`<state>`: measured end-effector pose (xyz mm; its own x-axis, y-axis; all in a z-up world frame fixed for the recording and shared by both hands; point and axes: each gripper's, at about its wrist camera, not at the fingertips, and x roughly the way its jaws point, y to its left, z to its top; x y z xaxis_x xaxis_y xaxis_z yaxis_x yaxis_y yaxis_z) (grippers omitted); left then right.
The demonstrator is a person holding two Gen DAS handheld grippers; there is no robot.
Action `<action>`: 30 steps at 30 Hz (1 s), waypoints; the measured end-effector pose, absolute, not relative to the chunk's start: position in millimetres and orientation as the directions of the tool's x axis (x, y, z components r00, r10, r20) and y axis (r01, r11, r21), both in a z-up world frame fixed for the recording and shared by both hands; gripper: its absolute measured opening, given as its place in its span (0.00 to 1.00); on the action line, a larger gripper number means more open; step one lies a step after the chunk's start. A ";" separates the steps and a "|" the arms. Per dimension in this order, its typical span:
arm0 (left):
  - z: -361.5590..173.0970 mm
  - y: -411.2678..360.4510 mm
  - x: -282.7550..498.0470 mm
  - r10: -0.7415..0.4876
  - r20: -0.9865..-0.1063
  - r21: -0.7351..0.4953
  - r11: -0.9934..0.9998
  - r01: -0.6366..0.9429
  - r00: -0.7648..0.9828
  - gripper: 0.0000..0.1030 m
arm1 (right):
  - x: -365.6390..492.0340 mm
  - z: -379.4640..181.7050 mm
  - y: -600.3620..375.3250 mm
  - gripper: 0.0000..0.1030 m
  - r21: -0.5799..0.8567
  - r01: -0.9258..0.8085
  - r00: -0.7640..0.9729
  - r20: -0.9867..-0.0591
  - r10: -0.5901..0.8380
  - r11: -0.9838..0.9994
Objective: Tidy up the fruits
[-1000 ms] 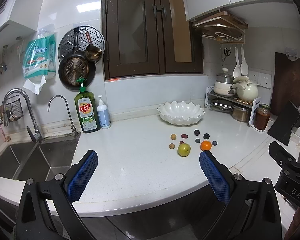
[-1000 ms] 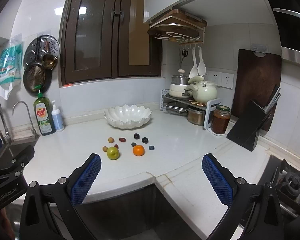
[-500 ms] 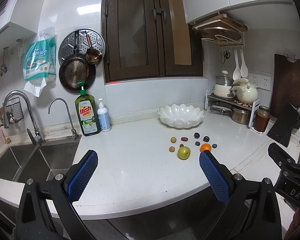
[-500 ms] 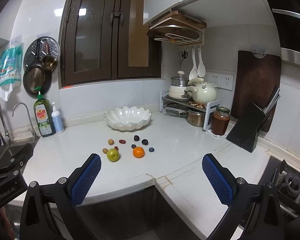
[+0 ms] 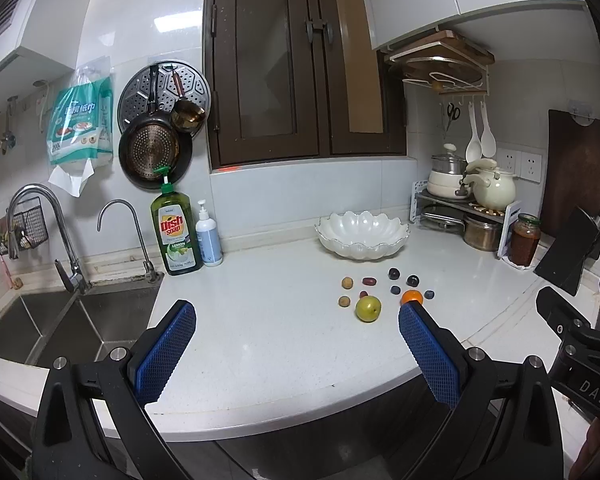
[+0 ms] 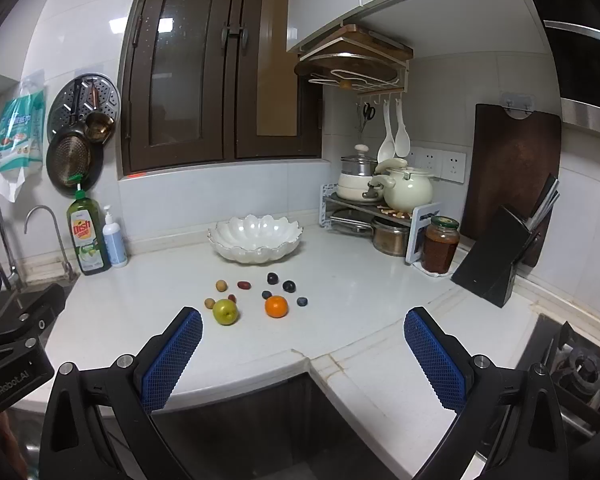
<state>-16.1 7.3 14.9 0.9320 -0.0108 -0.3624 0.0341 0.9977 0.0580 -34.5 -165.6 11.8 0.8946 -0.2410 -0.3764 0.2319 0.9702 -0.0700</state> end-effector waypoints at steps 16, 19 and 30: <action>15.1 2.0 -17.9 -0.008 -0.358 0.063 0.997 0.033 0.934 1.00 | -37.7 13.1 -167.1 0.99 -0.073 0.242 0.899 -0.358 -0.252 0.967; 15.7 2.4 -19.0 -0.009 -0.356 0.063 0.997 0.034 0.934 1.00 | -38.1 13.1 -167.2 0.99 -0.073 0.242 0.899 -0.358 -0.252 0.967; 16.0 3.2 -19.8 -0.010 -0.356 0.063 0.997 0.035 0.934 1.00 | -38.9 13.0 -168.4 0.99 -0.070 0.238 0.900 -0.360 -0.247 0.969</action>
